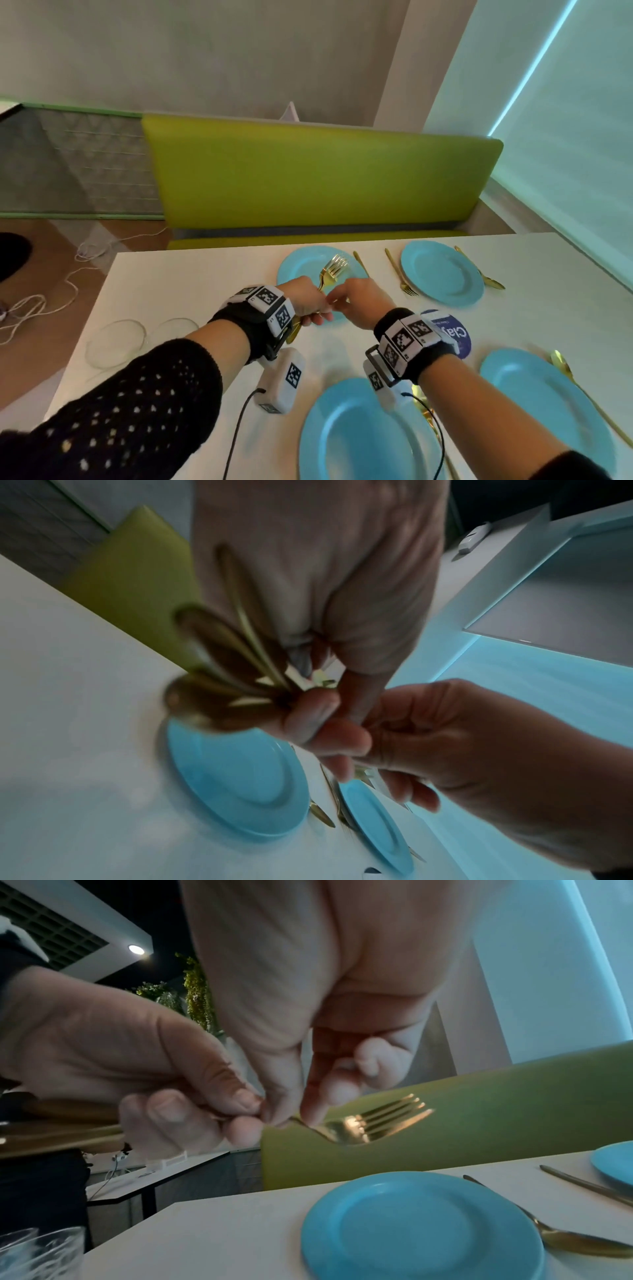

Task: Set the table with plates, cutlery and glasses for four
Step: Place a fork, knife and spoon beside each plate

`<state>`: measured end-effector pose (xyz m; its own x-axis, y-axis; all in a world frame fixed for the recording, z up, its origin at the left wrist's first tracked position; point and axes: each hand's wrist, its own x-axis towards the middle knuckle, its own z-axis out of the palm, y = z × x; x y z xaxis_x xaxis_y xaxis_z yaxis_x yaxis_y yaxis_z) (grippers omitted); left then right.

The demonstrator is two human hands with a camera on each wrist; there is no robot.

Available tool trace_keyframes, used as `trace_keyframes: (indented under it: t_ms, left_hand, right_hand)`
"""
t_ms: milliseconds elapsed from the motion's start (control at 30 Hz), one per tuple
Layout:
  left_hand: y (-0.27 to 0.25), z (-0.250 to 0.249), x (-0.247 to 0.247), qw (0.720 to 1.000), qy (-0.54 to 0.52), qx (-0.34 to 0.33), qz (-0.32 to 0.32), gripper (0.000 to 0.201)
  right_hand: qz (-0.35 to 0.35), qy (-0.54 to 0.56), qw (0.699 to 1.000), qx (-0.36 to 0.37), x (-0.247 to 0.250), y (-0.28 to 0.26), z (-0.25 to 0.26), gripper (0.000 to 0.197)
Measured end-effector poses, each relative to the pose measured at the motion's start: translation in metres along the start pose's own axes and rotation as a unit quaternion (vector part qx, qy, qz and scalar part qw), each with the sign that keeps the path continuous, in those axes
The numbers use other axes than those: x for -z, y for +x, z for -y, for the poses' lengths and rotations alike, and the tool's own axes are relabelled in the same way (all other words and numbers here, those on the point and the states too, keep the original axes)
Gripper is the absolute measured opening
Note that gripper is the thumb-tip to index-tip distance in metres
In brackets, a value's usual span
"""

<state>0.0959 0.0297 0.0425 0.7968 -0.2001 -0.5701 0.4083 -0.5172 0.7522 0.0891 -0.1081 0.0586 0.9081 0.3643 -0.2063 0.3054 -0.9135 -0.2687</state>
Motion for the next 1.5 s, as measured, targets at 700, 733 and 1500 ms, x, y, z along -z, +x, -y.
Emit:
trace_keyframes:
  t_ms: [700, 733, 1500]
  left_hand:
    - [-0.008, 0.052, 0.081, 0.982, -0.114, 0.063, -0.139, 0.031]
    - [-0.006, 0.055, 0.089, 0.978, -0.126, 0.075, -0.151, 0.032]
    - [0.036, 0.075, 0.140, 0.956, -0.213, 0.060, -0.195, 0.031]
  right_hand:
    - [-0.013, 0.081, 0.993, -0.081, -0.042, 0.027, 0.037, 0.017]
    - [-0.007, 0.096, 0.991, -0.098, -0.046, 0.035, 0.035, 0.016]
    - [0.119, -0.061, 0.968, -0.214, -0.119, 0.171, 0.064, 0.036]
